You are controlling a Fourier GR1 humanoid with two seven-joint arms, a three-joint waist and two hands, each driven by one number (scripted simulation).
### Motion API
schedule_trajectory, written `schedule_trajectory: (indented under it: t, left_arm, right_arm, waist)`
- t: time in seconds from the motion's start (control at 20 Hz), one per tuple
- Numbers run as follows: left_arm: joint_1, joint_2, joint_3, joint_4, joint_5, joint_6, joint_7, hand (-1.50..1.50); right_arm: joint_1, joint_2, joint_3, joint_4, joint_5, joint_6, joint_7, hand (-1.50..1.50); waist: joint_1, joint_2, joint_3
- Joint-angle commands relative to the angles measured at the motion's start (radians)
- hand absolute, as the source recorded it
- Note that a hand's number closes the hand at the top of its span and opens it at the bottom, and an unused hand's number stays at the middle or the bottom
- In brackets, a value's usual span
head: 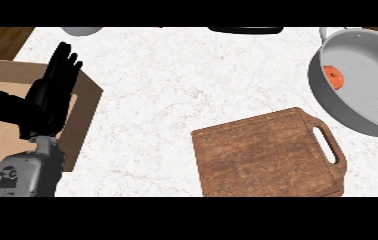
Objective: Pick the squash from the cutting board and place it in the pot
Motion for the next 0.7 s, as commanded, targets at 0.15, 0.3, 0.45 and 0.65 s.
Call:
schedule_trajectory:
  t: [0.15,0.3,0.45,0.65]
  left_arm:
    - [-0.005,0.006,0.012,0.002,0.011,-0.005,0.007,0.00]
    - [0.020,-0.001,0.014,0.014,0.019,-0.020,-0.038,0.00]
    - [-0.001,-0.011,-0.006,-0.012,-0.003,0.005,0.000,0.00]
    - [0.008,-0.001,-0.003,-0.011,-0.001,-0.007,-0.008,0.00]
  right_arm:
    - [0.057,-0.097,-0.022,0.007,-0.027,0.174,-0.043,-1.50]
    - [0.075,-0.106,-0.020,-0.010,-0.029,0.190,-0.056,-1.50]
    - [0.091,-0.114,-0.014,-0.025,-0.028,0.204,-0.060,-1.50]
    - [0.114,-0.104,-0.012,-0.030,-0.032,0.192,-0.058,-1.50]
  waist:
    - [-0.001,0.004,0.004]
    - [-0.001,0.004,0.003]
    - [-0.002,0.001,0.005]
    - [0.007,0.005,0.007]
